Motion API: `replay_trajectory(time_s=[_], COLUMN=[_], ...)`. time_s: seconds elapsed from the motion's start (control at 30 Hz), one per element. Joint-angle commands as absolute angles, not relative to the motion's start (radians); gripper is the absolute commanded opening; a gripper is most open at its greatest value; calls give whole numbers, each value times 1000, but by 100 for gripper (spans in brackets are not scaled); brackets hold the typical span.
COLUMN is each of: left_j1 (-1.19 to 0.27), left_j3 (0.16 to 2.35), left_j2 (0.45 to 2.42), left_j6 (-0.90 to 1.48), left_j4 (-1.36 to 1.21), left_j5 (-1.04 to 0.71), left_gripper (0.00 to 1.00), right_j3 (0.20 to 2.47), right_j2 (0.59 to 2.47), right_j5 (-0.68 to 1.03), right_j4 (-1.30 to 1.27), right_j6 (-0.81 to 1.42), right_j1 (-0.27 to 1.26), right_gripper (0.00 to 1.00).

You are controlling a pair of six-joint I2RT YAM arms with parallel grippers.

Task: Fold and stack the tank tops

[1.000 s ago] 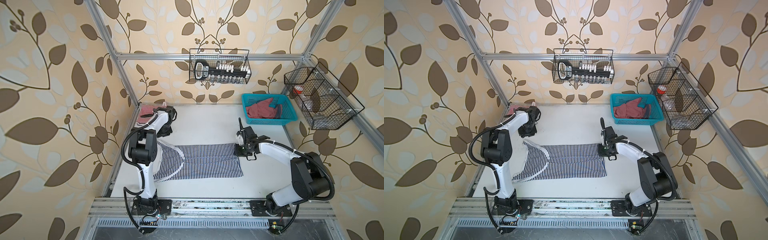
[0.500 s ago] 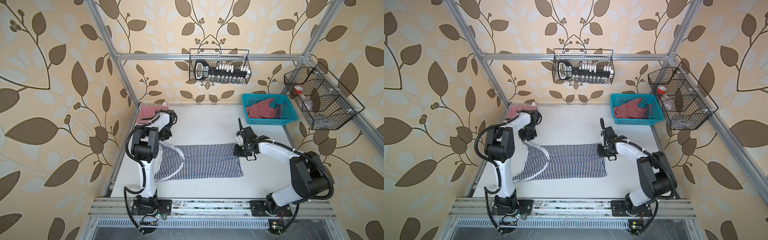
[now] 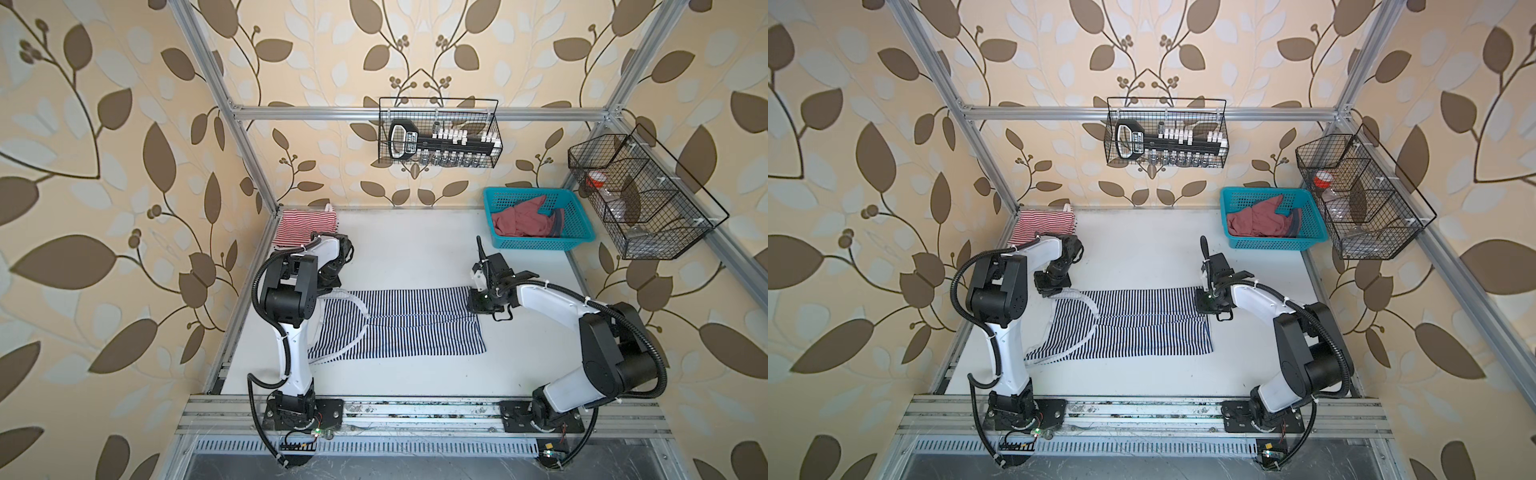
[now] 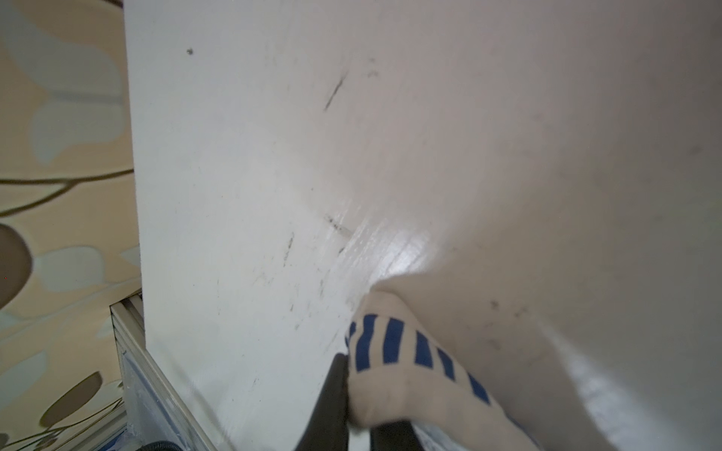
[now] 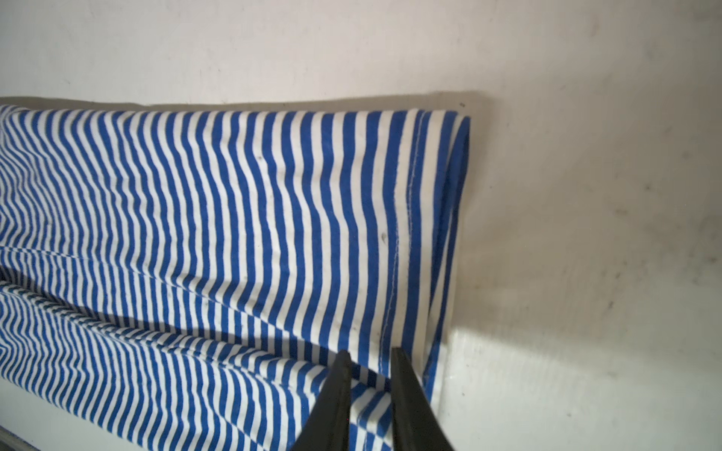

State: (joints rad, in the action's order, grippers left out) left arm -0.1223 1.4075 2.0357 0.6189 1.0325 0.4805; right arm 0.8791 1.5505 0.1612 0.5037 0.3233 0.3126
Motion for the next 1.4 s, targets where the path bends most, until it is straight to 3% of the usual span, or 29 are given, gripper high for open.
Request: replay_trajectory(time_s=[0.0, 0.23, 0.63, 1.03, 1.17, 1.37], left_j1=[-109, -109, -110, -109, -123, -242], left_j3=[1366, 1278, 1232, 1262, 1240, 1264], left_j2=[1933, 1893, 1868, 1699, 1634, 1614], left_j6=[691, 744, 798, 798, 793, 795], left_j4=[1012, 961, 945, 1017, 987, 921], left_j5=[540, 530, 510, 514, 428, 293], left_gripper=[9, 12, 34, 39, 38, 19], right_j3=[875, 872, 874, 916, 955, 1065], right_j2=[1559, 1561, 1551, 1516, 1535, 1602], right_j5=[173, 176, 173, 167, 173, 187], right_j4=[503, 502, 516, 549, 558, 583], right_j6=[306, 307, 305, 297, 291, 274], right_j1=[319, 322, 327, 328, 332, 370], right_gripper=[20, 20, 20, 21, 21, 17])
